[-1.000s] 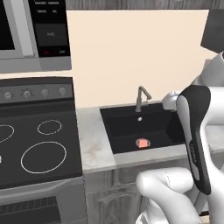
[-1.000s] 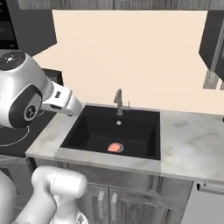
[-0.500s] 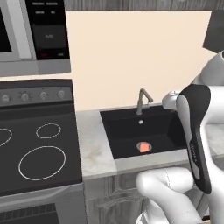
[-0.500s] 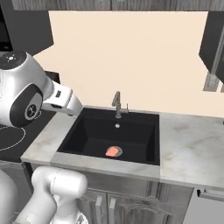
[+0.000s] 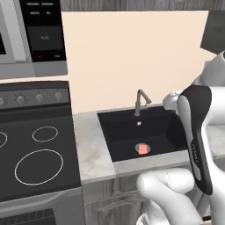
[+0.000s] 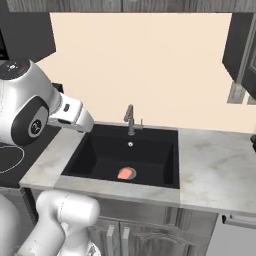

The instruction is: Pick up the bar soap and bar soap from the sink, and place them back in the cabinet, and close the cabinet doors.

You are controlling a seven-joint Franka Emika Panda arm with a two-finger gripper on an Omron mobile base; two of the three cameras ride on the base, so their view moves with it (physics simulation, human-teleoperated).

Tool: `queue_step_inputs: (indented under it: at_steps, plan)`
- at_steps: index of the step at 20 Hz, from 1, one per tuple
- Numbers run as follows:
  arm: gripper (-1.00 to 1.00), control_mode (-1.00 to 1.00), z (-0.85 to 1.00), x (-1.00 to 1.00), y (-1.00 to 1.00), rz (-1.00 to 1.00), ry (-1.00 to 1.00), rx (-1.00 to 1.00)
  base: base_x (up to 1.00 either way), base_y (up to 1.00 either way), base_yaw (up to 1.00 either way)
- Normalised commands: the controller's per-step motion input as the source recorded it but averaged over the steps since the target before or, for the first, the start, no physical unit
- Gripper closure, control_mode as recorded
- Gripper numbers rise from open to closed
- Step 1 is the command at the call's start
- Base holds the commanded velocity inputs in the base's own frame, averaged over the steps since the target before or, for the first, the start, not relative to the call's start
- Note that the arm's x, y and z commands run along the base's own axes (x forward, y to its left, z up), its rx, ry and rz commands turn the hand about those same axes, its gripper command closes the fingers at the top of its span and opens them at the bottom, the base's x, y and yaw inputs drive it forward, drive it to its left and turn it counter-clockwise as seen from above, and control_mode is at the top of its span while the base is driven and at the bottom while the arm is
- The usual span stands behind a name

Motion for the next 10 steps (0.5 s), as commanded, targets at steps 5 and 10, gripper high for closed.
queue_step_inputs:
  at_steps: [5, 10]
  plan:
    - [-1.00, 1.00, 0.00, 0.00, 0.00, 0.00, 0.00, 0.00, 0.28, -0.07, -0.01]
    - [-1.00, 1.00, 0.00, 0.00, 0.00, 0.00, 0.00, 0.00, 0.53, 0.00, 0.01]
